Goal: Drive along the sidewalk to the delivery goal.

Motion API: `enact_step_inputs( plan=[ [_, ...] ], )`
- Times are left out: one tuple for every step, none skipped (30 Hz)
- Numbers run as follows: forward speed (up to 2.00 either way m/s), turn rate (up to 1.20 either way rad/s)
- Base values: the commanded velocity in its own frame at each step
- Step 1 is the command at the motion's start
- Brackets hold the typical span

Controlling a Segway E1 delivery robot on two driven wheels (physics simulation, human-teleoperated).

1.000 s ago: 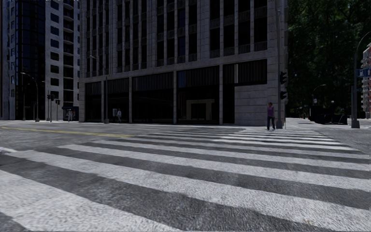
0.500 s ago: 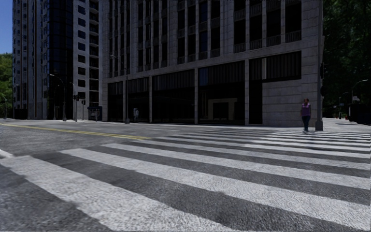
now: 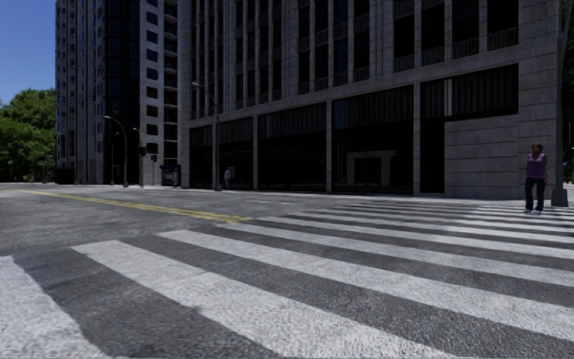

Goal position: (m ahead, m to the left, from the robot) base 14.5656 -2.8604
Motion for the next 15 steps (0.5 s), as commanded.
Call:
enact_step_inputs(
  plan=[
    [2.0, 0.0],
    [2.0, 0.0],
    [2.0, 0.0],
    [2.0, 0.0],
    [2.0, 0.0],
    [2.0, 0.0],
    [2.0, 0.0],
    [2.0, 0.0],
    [2.0, 0.0],
    [2.0, 0.0],
    [2.0, 0.0],
    [2.0, 0.0],
    [2.0, 0.0],
    [2.0, 0.0],
    [2.0, 0.0]
  ],
)
